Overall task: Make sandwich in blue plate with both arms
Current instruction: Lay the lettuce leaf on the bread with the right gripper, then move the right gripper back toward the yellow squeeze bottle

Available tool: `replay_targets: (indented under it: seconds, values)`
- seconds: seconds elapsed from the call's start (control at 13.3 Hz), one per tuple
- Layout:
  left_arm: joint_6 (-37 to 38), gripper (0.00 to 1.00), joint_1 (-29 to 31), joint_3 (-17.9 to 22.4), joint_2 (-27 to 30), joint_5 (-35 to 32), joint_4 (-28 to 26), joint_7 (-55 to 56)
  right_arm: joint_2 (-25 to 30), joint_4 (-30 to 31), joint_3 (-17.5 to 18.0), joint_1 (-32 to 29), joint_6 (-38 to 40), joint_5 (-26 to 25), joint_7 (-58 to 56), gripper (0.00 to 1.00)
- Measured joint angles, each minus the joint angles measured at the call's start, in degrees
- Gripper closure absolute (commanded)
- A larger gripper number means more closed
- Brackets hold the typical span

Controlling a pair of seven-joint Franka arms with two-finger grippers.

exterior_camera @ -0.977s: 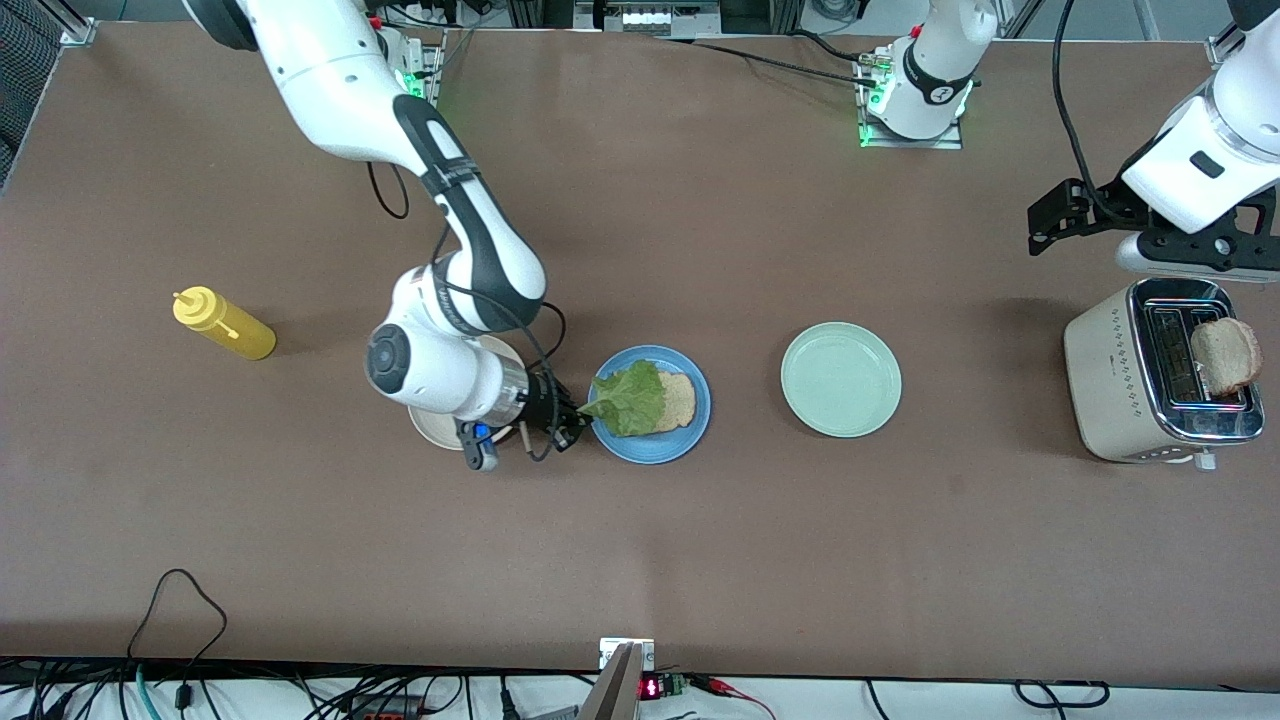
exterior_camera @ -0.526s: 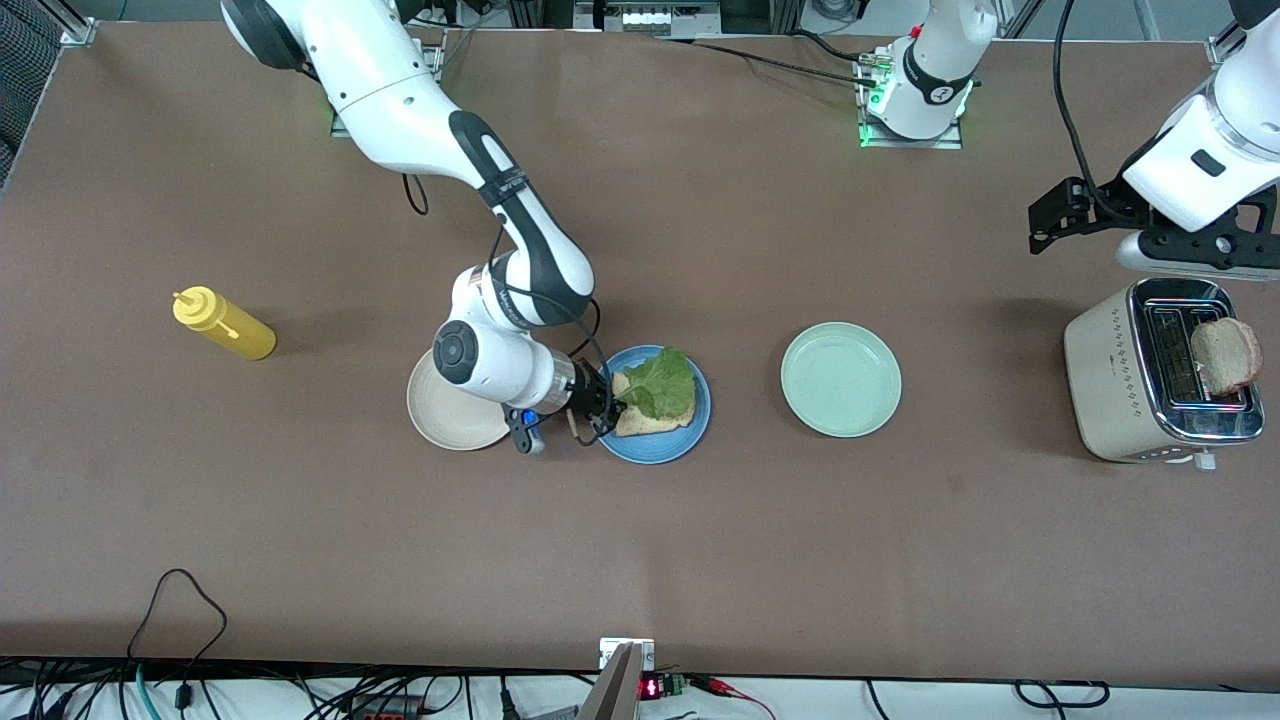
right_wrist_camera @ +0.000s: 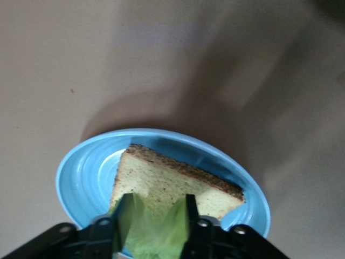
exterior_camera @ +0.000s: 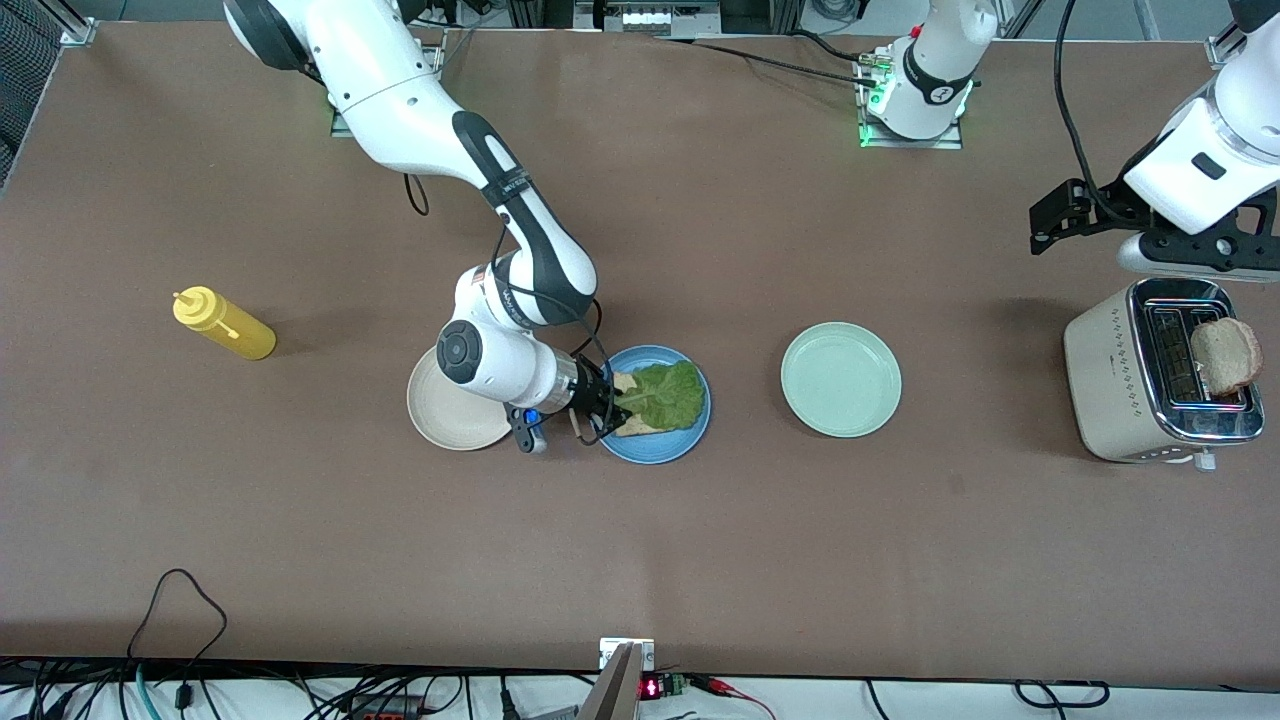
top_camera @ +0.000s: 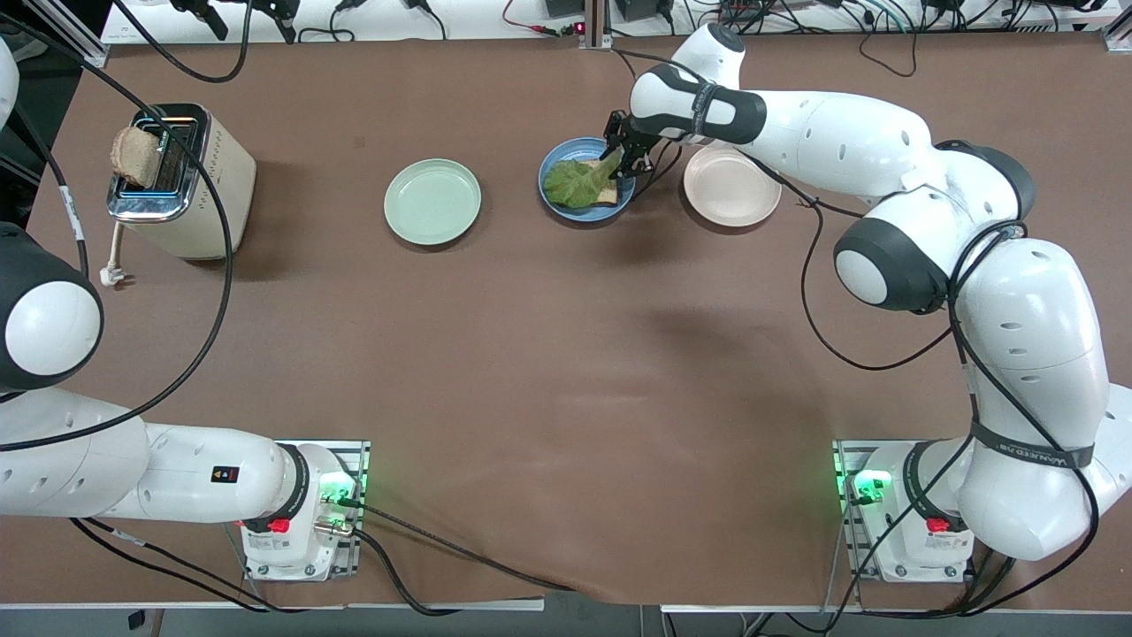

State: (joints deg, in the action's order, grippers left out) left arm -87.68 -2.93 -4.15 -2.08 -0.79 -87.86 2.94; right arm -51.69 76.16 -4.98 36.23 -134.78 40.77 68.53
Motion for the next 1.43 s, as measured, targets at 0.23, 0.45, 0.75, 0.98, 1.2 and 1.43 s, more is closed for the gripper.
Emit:
replay_targets:
  seconds: [0.23, 0.45, 0.75, 0.98, 1.2, 1.43]
  values:
    - [0.04, 0.0, 0.0, 0.0, 0.0, 0.0, -0.01, 0.0, 0.39, -0.88, -0.65, -0.73, 0.03, -1.75, -0.23, 0.0]
    - [0.2, 0.0, 0.0, 0.01, 0.0, 0.0, -0.04, 0.0, 2.78, -2.08, -1.04, -2.61, 4.01, -6.46, -0.95, 0.0]
    - [0.25, 0.0, 0.0, 0.02, 0.0, 0.0, -0.07, 0.0, 10.99, -2.75, -1.56, -8.53, 20.57, -9.0, -9.42, 0.0]
    - [0.26, 0.0, 0.0, 0.02, 0.0, 0.0, -0.08, 0.01, 16.81, -2.21, -1.73, -12.94, 30.72, -11.26, -17.3, 0.0]
    - [0.31, 0.0, 0.0, -0.02, 0.0, 0.0, -0.09, 0.06, 23.28, 1.63, -1.78, -16.22, 36.54, -16.67, -28.69, 0.0]
    - [0.77, 0.0, -0.02, -0.23, 0.03, 0.0, -0.09, 0.19, 31.13, 8.5, -1.8, -20.34, 39.54, -20.5, -43.16, 0.0]
